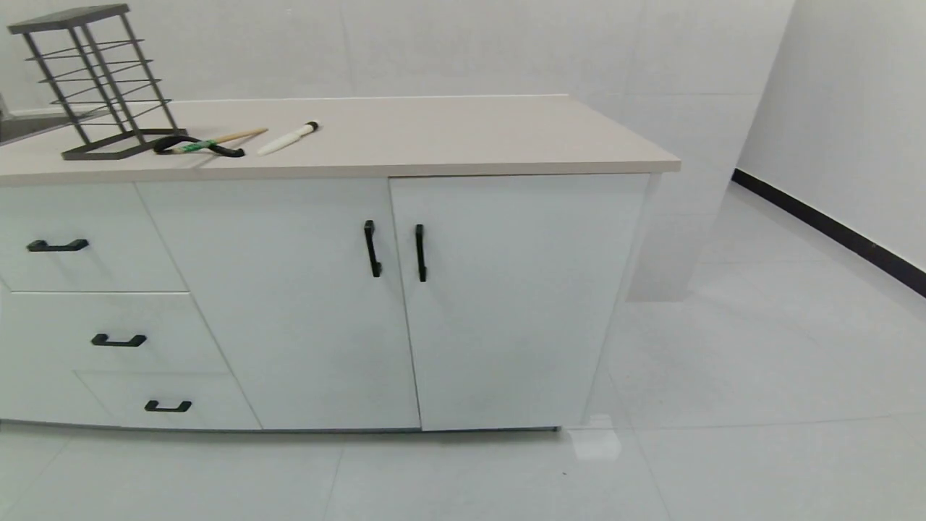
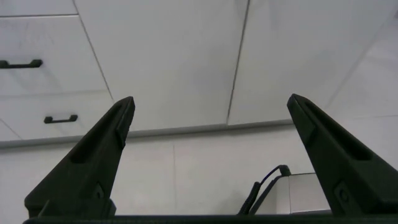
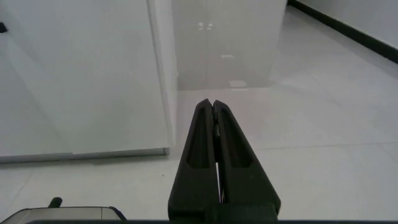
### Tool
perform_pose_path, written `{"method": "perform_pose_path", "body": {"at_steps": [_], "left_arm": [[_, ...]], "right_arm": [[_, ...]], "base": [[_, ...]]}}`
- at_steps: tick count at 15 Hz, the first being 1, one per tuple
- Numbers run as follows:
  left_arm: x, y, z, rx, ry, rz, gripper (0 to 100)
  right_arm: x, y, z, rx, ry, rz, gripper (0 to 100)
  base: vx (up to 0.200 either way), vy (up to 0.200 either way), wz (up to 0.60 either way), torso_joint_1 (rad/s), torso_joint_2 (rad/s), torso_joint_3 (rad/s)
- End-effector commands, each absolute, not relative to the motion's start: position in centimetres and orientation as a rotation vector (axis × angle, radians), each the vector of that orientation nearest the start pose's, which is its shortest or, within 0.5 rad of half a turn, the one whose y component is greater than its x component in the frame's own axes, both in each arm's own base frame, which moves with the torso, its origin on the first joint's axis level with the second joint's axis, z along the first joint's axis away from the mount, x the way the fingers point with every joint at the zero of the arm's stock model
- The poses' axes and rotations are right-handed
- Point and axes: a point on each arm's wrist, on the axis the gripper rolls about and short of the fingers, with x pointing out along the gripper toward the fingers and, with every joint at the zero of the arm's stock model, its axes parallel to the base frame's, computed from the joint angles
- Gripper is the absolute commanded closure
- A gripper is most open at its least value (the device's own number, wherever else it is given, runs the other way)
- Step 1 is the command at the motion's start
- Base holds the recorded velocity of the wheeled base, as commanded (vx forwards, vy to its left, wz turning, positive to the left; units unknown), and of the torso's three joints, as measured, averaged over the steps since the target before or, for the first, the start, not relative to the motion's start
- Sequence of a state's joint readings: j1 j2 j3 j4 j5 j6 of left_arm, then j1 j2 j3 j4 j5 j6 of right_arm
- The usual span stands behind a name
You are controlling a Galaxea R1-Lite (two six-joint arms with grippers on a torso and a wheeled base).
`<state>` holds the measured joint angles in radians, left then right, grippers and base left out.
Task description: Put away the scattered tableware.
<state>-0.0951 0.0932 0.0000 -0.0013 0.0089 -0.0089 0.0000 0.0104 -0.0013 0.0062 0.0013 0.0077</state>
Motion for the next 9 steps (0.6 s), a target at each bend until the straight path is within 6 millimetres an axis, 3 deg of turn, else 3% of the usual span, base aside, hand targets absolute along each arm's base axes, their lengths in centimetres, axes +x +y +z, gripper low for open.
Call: {"method": "perform_pose_path", "body": {"at_steps": [1, 5, 9], "left_arm": [[-1.55, 0.17, 7.74, -0.004, 0.092, -0.085, 0], [-1.55, 0.17, 7.74, -0.004, 0.092, -0.085, 0], [-1.55, 0.17, 7.74, -0.004, 0.092, -0.085, 0]], "right_arm": [[-2.16, 0.0, 7.57, 0.008, 0.021, 0.001, 100], [-2.18, 0.01, 7.56, 0.009, 0.02, 0.003, 100], [-2.18, 0.01, 7.56, 0.009, 0.02, 0.003, 100]], "base": [[0.0, 0.2, 0.6, -0.002, 0.0, 0.002], [0.0, 0.2, 0.6, 0.001, 0.0, 0.005], [0.2, 0.2, 0.0, 0.001, 0.0, 0.002]]}}
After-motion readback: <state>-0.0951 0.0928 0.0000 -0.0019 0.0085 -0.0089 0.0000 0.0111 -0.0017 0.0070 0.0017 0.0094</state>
